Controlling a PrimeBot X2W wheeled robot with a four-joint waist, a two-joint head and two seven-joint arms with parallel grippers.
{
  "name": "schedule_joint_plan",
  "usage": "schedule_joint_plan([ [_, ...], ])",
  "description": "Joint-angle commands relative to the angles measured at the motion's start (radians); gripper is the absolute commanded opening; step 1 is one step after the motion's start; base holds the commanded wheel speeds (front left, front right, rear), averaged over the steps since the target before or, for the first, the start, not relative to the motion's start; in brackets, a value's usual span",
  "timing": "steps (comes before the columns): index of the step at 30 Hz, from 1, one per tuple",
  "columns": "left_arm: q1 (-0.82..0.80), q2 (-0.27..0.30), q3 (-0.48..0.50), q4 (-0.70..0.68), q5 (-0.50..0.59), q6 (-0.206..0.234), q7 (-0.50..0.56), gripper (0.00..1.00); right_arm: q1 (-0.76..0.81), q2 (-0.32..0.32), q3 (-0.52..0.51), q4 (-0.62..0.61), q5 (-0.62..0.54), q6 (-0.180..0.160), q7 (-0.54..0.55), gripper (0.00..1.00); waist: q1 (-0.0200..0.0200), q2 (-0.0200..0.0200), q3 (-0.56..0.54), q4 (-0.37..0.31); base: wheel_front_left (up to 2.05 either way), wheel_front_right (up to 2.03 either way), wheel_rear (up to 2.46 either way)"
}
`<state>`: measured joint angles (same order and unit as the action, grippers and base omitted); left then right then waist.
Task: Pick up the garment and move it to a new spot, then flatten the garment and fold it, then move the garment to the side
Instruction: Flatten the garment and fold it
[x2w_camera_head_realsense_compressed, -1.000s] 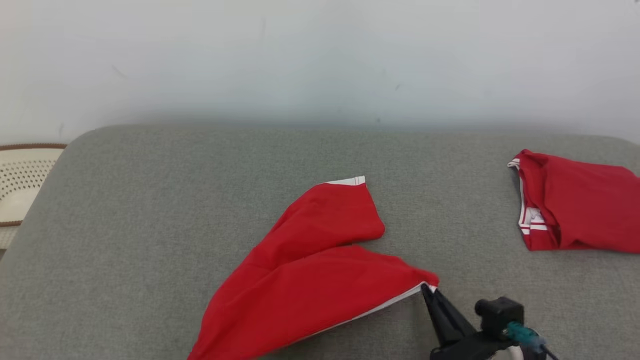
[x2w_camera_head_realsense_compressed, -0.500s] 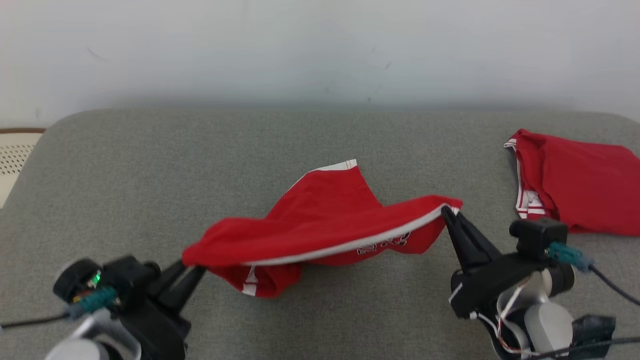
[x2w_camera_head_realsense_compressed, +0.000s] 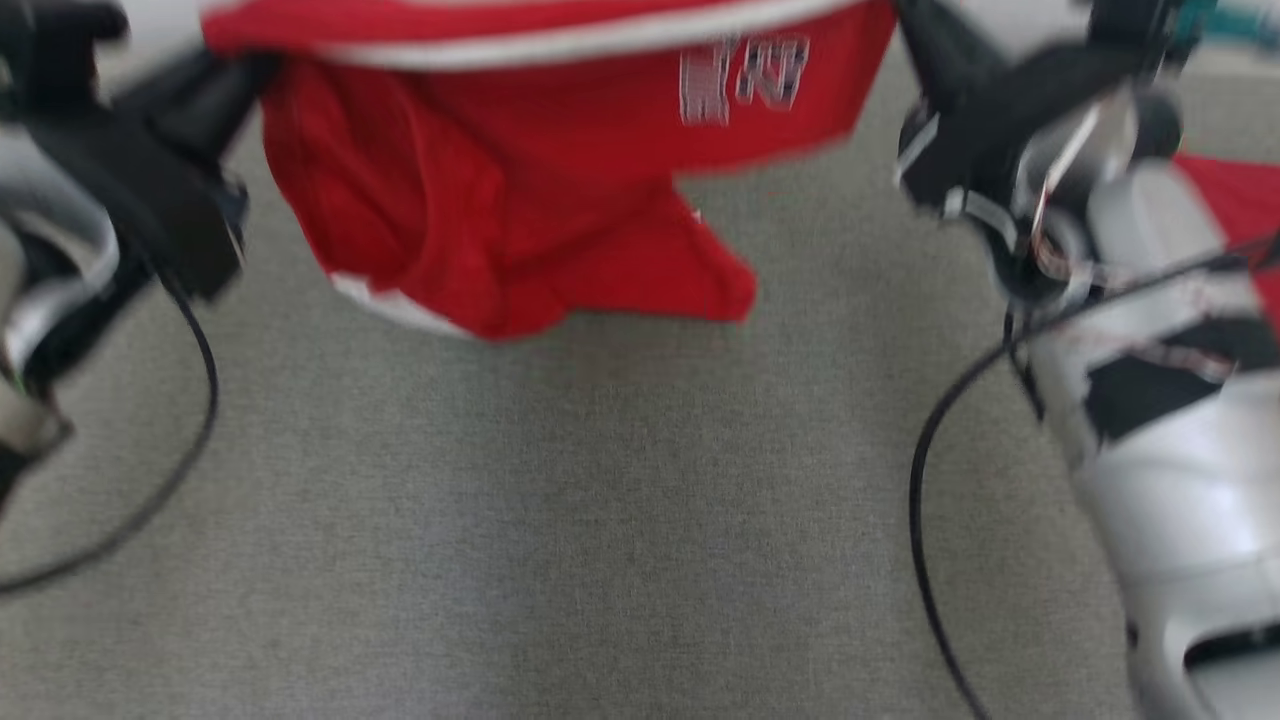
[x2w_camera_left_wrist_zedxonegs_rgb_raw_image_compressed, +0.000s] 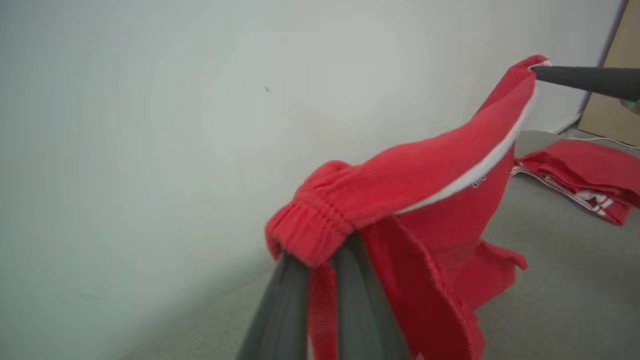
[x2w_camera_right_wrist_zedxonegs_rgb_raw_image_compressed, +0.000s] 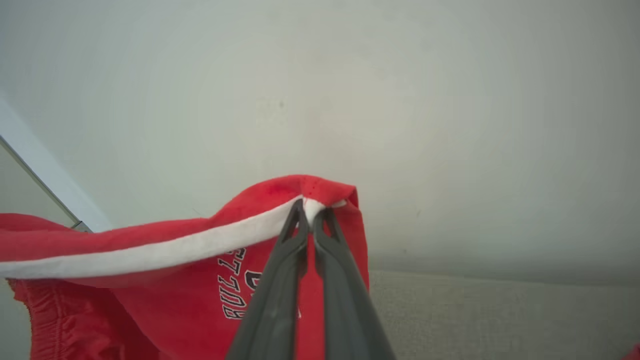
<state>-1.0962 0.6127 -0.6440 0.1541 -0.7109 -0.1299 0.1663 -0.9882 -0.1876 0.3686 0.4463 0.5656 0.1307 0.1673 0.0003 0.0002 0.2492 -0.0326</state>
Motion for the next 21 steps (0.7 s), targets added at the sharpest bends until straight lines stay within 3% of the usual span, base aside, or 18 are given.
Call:
schedule_joint_plan([
  [1, -0.077, 0.007, -0.031, 0.029, -0.007, 0.001, 0.001, 0.0, -0.074, -0.003, 0.015, 0.03, 0.003, 0.0, -0.004, 0.0, -0.0003, -0.0002, 0.11, -0.017, 0.0, 0.0, 0.0],
  [7, -0.427, -0.035, -0.169, 0.199, -0.055, 0.001, -0.013, 0.0, -0.363, 0.0, 0.026, 0.195, 0.05, 0.0, -0.02, 0.0, -0.0003, -0.0002, 0.209, -0.017, 0.0, 0.0, 0.0],
  [13, -0.71, -0.119, -0.257, 0.378, -0.091, 0.001, -0.098, 0.0, -0.584, -0.008, 0.017, 0.334, 0.053, 0.0, -0.073, 0.0, -0.0003, -0.0002, 0.264, -0.014, 0.0, 0.0, 0.0],
  [18, -0.817, -0.18, -0.317, 0.49, -0.078, 0.001, -0.255, 0.0, -0.683, -0.014, 0.024, 0.405, 0.032, 0.0, -0.182, 0.0, -0.0003, -0.0002, 0.28, -0.014, 0.0, 0.0, 0.0],
  [21, -0.801, -0.185, -0.378, 0.522, -0.096, 0.001, -0.307, 0.0, -0.677, -0.011, 0.062, 0.424, 0.027, 0.0, -0.234, 0.0, -0.0003, -0.0002, 0.277, -0.017, 0.0, 0.0, 0.0],
])
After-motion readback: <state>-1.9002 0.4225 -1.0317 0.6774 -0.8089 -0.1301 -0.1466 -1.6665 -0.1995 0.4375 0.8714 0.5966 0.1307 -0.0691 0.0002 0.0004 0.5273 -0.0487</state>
